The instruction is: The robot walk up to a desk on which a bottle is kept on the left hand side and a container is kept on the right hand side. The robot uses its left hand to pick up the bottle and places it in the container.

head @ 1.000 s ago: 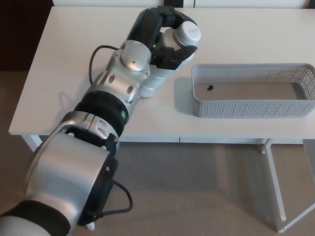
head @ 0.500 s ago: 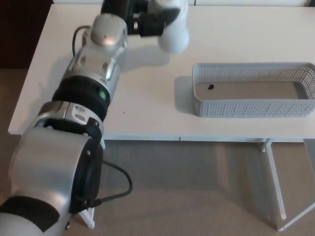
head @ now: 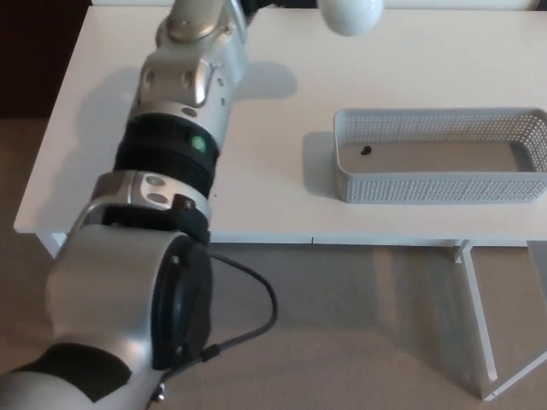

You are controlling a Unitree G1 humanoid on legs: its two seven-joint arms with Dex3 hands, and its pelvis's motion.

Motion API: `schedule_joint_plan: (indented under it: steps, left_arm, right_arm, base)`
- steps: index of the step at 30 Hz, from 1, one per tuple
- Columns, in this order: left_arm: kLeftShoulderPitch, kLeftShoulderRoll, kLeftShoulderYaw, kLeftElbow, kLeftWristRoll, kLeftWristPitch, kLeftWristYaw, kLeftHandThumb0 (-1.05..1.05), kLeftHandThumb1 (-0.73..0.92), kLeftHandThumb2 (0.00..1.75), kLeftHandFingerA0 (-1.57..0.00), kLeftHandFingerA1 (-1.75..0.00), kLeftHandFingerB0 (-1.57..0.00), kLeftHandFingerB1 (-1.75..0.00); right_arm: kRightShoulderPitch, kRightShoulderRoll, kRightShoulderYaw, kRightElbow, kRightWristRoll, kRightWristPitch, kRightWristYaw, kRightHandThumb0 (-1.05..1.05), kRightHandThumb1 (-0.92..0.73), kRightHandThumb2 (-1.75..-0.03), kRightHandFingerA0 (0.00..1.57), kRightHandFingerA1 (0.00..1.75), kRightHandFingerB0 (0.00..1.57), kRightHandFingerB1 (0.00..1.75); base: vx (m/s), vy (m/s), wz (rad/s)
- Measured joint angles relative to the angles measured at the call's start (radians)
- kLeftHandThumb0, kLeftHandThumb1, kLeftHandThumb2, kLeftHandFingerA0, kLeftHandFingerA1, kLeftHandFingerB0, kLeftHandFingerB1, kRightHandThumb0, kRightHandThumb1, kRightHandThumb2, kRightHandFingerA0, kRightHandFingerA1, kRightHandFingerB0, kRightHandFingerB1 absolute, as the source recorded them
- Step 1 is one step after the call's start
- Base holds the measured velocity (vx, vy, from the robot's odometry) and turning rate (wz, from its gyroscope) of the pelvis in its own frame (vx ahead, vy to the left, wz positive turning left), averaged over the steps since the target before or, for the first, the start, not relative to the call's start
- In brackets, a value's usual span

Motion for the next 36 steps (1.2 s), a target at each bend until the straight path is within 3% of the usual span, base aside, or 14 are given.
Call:
schedule_joint_plan:
  steps: [2,3,6,7,10,11,13,14,15,16,19,20,29,36]
  left_arm:
    - [0.000,-0.027,0.000,-0.021,-0.012,0.014,0.000,-0.14,0.65,0.91,-1.05,-1.45,-0.87,-1.10]
    - [0.001,-0.044,-0.001,-0.036,-0.024,0.024,0.000,-0.16,0.68,0.86,-1.06,-1.35,-0.86,-1.11]
    - [0.001,-0.048,-0.001,-0.039,-0.026,0.026,0.000,-0.15,0.66,0.88,-1.10,-1.33,-0.87,-1.10]
    - [0.002,-0.068,-0.009,-0.056,-0.034,0.037,0.001,-0.15,0.57,0.99,-1.17,-1.24,-0.91,-1.09]
    - [0.004,-0.083,-0.022,-0.072,-0.038,0.047,0.000,-0.15,0.62,0.90,-1.20,-1.23,-0.87,-1.16]
    - [0.005,-0.085,-0.026,-0.075,-0.039,0.050,0.000,-0.16,0.63,0.92,-1.23,-1.15,-0.85,-1.18]
    - [0.007,-0.095,-0.048,-0.093,-0.039,0.067,-0.006,-0.19,0.70,0.82,-1.24,-1.08,-0.82,-1.14]
    - [0.009,-0.097,-0.059,-0.107,-0.040,0.078,-0.009,-0.19,0.70,0.82,-1.24,-1.08,-0.82,-1.14]
    - [0.010,-0.097,-0.067,-0.117,-0.040,0.087,-0.012,-0.17,0.70,0.81,-1.17,-1.20,-0.81,-1.10]
    - [0.012,-0.097,-0.080,-0.133,-0.041,0.105,-0.018,-0.15,0.67,0.83,-1.15,-1.26,-0.84,-1.07]
    - [0.014,-0.096,-0.100,-0.156,-0.041,0.137,-0.030,-0.13,0.66,0.82,-1.15,-1.26,-0.88,-1.06]
    - [0.016,-0.095,-0.118,-0.168,-0.041,0.160,-0.039,-0.15,0.62,0.92,-1.13,-1.28,-0.85,-1.07]
    - [0.034,-0.087,-0.215,-0.232,-0.038,0.287,-0.082,-0.13,0.53,1.06,-1.18,-1.14,-0.92,-1.03]
    - [0.078,-0.079,-0.279,-0.317,-0.038,0.389,-0.130,-0.13,0.54,1.03,-1.17,-1.09,-0.89,-1.03]
  right_arm:
    - [-0.002,0.000,0.002,0.000,0.000,0.000,0.000,-0.66,-0.27,-0.69,0.87,0.57,0.81,0.53]
    - [-0.004,0.000,0.003,0.000,-0.001,0.000,0.000,-0.68,-0.28,-0.69,0.89,0.57,0.83,0.52]
    - [-0.005,0.000,0.004,0.000,-0.001,0.000,0.000,-0.64,-0.26,-0.69,0.86,0.57,0.81,0.53]
    - [-0.007,0.000,0.004,-0.001,-0.002,0.002,-0.001,-0.59,-0.37,-0.53,0.87,0.46,0.87,0.46]
    - [-0.016,0.000,0.006,-0.001,-0.002,0.005,-0.001,-0.65,-0.27,-0.69,0.88,0.58,0.81,0.53]
    - [-0.017,0.000,0.006,-0.001,-0.002,0.005,-0.001,-0.58,-0.36,-0.53,0.87,0.47,0.86,0.46]
    - [-0.025,-0.001,0.007,-0.002,-0.002,0.009,0.000,-0.57,-0.36,-0.53,0.87,0.46,0.85,0.45]
    - [-0.030,-0.001,0.008,-0.002,-0.002,0.011,0.001,-0.57,-0.36,-0.53,0.87,0.46,0.85,0.45]
    - [-0.033,-0.001,0.009,-0.002,-0.002,0.013,0.001,-0.57,-0.36,-0.53,0.86,0.46,0.85,0.46]
    - [-0.038,-0.001,0.011,-0.002,-0.003,0.015,0.000,-0.66,-0.27,-0.69,0.89,0.57,0.81,0.53]
    - [-0.047,-0.001,0.014,-0.002,-0.004,0.018,0.000,-0.64,-0.26,-0.69,0.88,0.57,0.80,0.53]
    - [-0.052,-0.001,0.016,-0.002,-0.004,0.018,0.000,-0.66,-0.27,-0.69,0.89,0.57,0.80,0.53]
    - [-0.078,-0.001,0.026,0.001,-0.012,0.032,-0.003,-0.67,-0.30,-0.67,0.86,0.53,0.84,0.52]
    - [-0.090,-0.016,0.031,0.006,-0.021,0.041,-0.007,-0.69,-0.28,-0.70,0.89,0.57,0.81,0.52]
  base:
    - [0.00,0.000,0.00]
    - [0.00,0.000,0.00]
    - [0.00,0.000,0.00]
    - [0.00,0.000,0.00]
    - [0.00,0.000,0.00]
    - [0.00,0.000,0.00]
    - [0.00,0.000,0.00]
    - [0.00,0.000,0.00]
    - [0.00,0.000,0.00]
    - [0.00,0.000,0.00]
    - [0.00,0.000,0.00]
    - [0.00,0.000,0.00]
    - [0.00,0.000,0.00]
    - [0.00,0.000,0.00]
